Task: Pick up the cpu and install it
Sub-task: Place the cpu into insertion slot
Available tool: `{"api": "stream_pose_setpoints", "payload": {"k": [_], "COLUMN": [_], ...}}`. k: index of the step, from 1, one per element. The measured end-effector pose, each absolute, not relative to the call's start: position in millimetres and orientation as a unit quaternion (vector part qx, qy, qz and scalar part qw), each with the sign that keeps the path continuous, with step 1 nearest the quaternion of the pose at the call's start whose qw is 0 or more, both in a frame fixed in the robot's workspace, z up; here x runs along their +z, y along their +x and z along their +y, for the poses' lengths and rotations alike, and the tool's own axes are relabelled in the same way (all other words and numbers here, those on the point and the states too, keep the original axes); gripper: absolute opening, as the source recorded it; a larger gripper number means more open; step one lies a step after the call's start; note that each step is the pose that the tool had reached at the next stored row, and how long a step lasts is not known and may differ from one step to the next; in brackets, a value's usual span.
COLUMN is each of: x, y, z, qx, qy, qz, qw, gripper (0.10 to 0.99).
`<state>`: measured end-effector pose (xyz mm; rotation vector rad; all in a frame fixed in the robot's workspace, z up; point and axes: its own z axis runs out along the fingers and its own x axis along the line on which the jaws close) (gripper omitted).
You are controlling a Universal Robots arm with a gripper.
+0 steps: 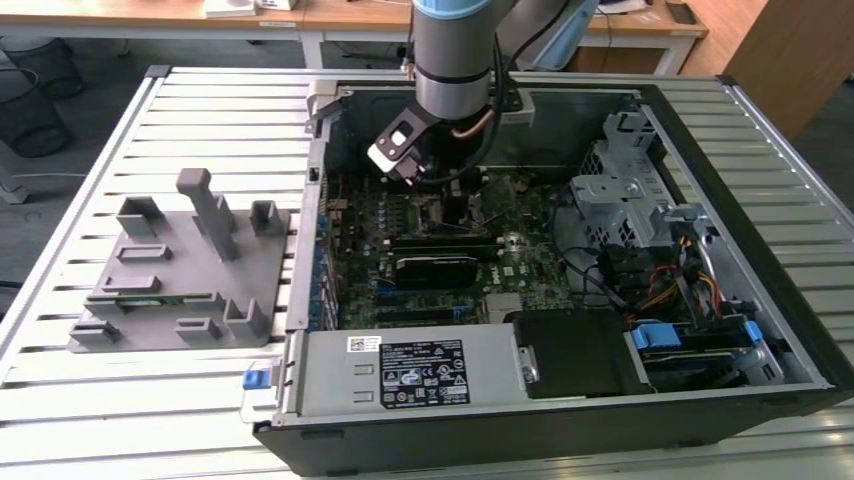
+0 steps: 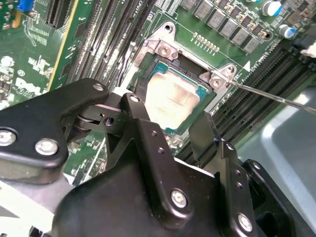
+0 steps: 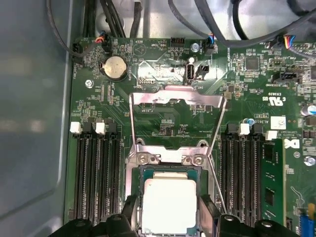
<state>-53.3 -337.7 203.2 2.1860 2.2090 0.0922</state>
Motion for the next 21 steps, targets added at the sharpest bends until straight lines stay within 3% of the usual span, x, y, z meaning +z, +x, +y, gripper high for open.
{"api": "stream_pose_setpoints", "payload": {"k": [4, 6, 7, 9, 10, 12, 13, 14, 21], "x": [212, 215, 216, 217, 217, 217, 217, 218, 217], "y": [-53, -53, -53, -53, -52, -52, -51, -51, -45], "z": [-338, -338, -338, -338, -338, -338, -338, -338, -338], "qx": [0.029, 0.028, 0.028, 0.027, 0.026, 0.025, 0.024, 0.023, 0.021], "qy": [0.703, 0.703, 0.703, 0.703, 0.703, 0.703, 0.703, 0.703, 0.703], "qz": [0.71, 0.71, 0.71, 0.71, 0.71, 0.71, 0.71, 0.711, 0.711], "qw": [0.016, 0.015, 0.014, 0.013, 0.013, 0.011, 0.01, 0.01, 0.008], "gripper": [0.533, 0.412, 0.412, 0.294, 0.294, 0.176, 0.176, 0.118, 0.106]}}
